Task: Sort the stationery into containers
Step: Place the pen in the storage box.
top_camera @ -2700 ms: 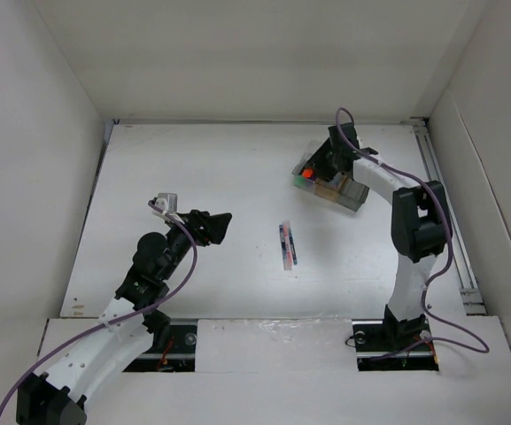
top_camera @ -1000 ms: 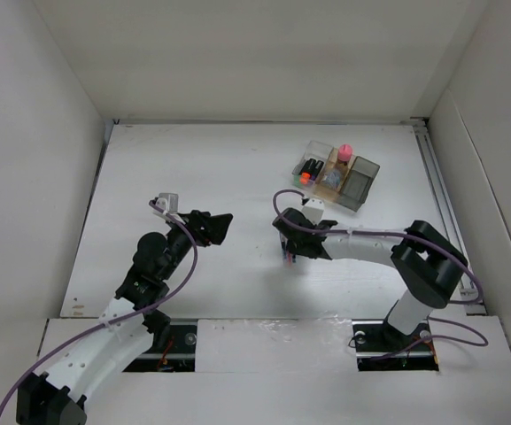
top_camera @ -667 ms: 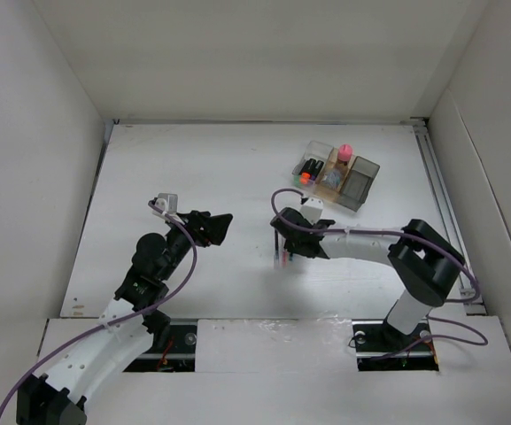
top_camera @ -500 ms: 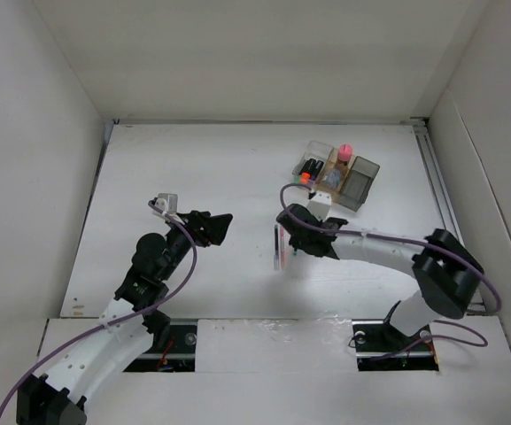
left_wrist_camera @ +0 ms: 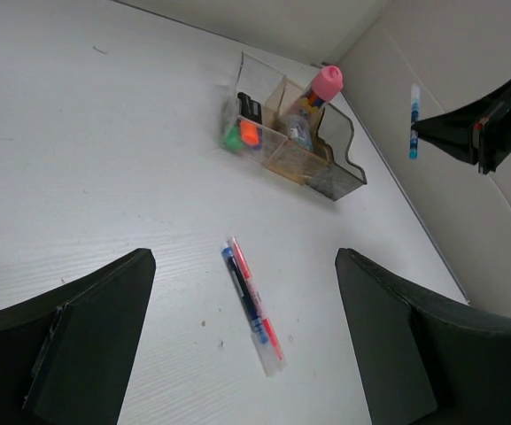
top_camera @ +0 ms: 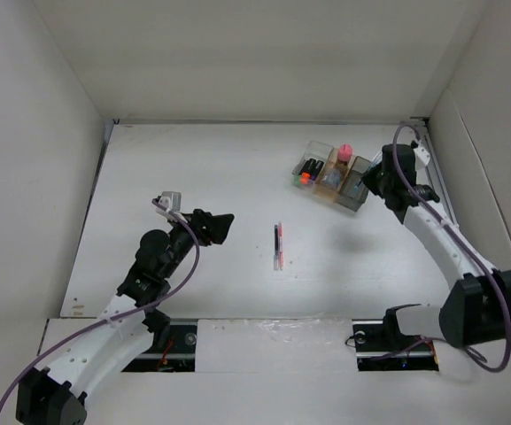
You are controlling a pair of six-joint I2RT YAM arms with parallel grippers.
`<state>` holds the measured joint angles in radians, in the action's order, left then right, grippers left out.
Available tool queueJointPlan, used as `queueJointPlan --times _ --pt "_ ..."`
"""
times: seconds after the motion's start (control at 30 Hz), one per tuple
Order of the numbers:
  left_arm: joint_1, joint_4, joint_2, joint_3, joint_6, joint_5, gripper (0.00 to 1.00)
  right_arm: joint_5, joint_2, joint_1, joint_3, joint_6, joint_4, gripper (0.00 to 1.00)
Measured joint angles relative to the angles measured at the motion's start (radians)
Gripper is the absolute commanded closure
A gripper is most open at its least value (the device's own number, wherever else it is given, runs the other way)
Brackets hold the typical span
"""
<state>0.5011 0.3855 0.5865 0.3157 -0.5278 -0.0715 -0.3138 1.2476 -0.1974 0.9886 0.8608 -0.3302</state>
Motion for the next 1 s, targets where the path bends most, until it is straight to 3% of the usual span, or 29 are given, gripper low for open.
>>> queueJointPlan --times 0.23,0.43,1.0 --pt "0.000 -0.002 0.014 0.001 0.000 0.000 0.20 0.255 0.220 0.186 0.058 0.000 0.066 0.99" --pt "0.000 -0.001 0.005 0.001 0.000 -0.001 0.20 0.362 0.283 0.225 0.058 0.018 0.077 1.00" --pt "0.000 -0.001 0.006 0.001 0.000 -0.004 0.20 0.426 0.386 0.244 0.133 0.033 0.103 0.94"
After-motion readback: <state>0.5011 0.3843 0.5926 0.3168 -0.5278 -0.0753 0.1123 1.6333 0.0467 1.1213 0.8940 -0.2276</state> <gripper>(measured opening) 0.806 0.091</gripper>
